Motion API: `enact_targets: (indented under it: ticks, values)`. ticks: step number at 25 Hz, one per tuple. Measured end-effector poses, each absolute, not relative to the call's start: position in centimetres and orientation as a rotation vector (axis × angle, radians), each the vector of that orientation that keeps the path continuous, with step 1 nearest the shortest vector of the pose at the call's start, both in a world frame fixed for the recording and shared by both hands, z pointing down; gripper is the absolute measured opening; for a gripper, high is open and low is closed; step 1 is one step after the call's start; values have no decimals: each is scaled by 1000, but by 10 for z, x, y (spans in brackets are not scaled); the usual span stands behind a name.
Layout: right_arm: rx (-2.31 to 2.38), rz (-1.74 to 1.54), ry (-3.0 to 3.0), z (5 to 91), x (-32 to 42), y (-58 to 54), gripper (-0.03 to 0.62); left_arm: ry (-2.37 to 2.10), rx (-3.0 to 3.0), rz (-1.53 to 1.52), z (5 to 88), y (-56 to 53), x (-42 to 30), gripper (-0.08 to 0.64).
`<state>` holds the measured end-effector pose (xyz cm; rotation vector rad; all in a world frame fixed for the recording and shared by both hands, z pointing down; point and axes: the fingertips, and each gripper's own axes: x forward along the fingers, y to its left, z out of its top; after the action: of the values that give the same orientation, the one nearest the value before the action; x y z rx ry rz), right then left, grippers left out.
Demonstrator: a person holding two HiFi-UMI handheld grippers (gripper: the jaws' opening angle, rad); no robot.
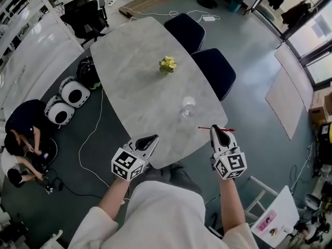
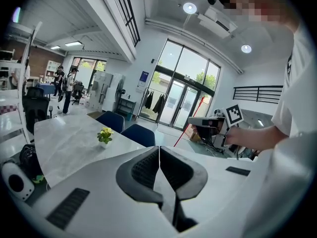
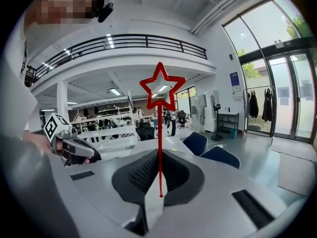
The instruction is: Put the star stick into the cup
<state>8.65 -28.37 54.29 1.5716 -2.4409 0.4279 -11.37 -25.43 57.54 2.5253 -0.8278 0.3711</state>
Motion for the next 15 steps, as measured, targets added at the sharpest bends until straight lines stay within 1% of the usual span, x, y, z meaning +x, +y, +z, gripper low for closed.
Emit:
enact_targets:
  ticks: [10, 15]
  values:
    - [1389, 439, -2439, 607, 85, -346, 20, -954, 2428, 363, 596, -290, -92, 23]
    - [1315, 444, -2446, 661, 92, -378, 20, -1023, 2360, 380, 629, -301, -79, 23]
